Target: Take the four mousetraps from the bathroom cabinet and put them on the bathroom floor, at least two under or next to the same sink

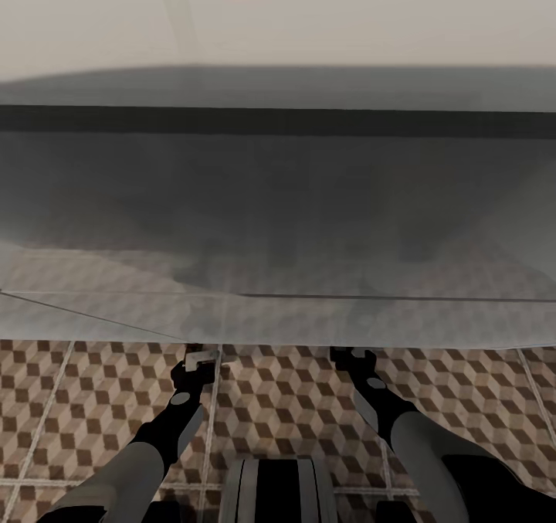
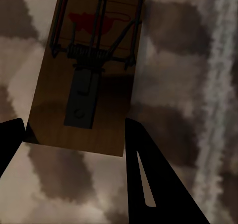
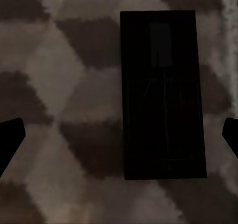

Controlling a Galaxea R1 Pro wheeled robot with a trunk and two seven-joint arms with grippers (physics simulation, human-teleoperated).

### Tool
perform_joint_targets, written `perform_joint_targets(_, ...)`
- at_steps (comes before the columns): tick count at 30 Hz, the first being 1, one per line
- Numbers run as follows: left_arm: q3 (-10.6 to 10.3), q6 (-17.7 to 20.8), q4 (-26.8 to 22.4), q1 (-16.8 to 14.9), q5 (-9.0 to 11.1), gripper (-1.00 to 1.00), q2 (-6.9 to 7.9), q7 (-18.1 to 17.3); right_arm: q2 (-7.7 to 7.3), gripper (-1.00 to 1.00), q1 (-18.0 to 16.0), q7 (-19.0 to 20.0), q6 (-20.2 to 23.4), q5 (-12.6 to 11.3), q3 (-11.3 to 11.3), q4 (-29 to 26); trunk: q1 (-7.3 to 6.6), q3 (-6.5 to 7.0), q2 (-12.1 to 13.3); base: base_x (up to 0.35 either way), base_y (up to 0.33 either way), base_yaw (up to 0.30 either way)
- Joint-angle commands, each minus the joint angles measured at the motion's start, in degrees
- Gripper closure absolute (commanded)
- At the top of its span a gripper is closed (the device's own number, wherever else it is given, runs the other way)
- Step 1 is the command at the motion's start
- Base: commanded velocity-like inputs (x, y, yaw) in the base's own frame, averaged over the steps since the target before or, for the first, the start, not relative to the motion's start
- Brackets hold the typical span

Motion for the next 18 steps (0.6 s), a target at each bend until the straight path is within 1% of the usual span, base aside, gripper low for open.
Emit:
perform_joint_targets(1,0.3,-0.2,0.1,0.0,-0.3,1.0,-0.05,0.0,0.05,-1.0,0.0,-0.1,-0.2,0.1,-0.2,0.0,-0.01,-0.03,0.0,0.0,0.0,0.0)
perform_joint_targets(18,0.3,-0.2,0.1,0.0,-0.3,1.0,0.05,0.0,0.11,-1.0,0.0,-0.1,-0.2,0.0,-0.2,0.0,-0.01,-0.03,0.0,0.0,0.0,0.0)
